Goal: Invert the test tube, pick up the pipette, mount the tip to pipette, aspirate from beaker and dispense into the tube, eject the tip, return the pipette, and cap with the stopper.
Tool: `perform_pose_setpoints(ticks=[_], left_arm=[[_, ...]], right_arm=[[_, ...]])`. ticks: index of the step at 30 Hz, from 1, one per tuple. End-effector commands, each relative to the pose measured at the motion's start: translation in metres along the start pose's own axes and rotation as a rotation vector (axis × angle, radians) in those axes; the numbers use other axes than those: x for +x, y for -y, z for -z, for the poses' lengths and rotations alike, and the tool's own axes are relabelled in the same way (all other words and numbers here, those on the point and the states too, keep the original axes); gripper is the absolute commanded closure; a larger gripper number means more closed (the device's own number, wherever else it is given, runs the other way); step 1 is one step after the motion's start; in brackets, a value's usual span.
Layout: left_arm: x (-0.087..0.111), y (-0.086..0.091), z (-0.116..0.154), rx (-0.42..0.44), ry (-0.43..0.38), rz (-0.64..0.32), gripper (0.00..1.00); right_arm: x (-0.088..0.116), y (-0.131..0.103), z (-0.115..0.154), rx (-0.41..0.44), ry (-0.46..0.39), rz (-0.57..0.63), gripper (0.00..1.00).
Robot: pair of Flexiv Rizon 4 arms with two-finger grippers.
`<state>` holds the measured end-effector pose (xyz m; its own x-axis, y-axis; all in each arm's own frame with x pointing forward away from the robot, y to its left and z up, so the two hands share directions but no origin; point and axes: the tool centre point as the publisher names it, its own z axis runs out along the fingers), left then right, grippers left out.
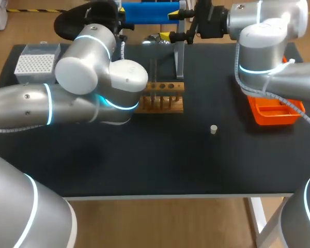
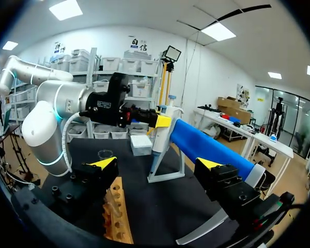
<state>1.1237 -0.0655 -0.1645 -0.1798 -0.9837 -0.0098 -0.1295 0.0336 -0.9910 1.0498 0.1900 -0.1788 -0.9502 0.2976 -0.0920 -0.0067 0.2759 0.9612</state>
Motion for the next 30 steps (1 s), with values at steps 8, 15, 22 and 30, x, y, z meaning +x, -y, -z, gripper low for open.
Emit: perform_pose_setpoints(ticks=[8,15,22,30], left_arm=[[-0.006,-0.005,-0.019,-0.015,0.052,0.012,1.0],[-0.01,-0.01,-0.028,-0.02,0.054,0.026,1.0],[-0.012,-0.012,-0.037,-0.029,0.048,0.029,1.0],[-0.015,-0.014,-0.042,-0.047,0.047,0.031,1.0]], right_arm=[[0.0,0.0,0.001,0.002,-0.001,0.0,0.0],[0.0,0.0,0.001,0.002,-0.001,0.0,0.0],[0.0,0.0,0.001,0.002,-0.001,0.0,0.0],[0.0,0.0,0.001,0.002,-0.001,0.0,0.0]])
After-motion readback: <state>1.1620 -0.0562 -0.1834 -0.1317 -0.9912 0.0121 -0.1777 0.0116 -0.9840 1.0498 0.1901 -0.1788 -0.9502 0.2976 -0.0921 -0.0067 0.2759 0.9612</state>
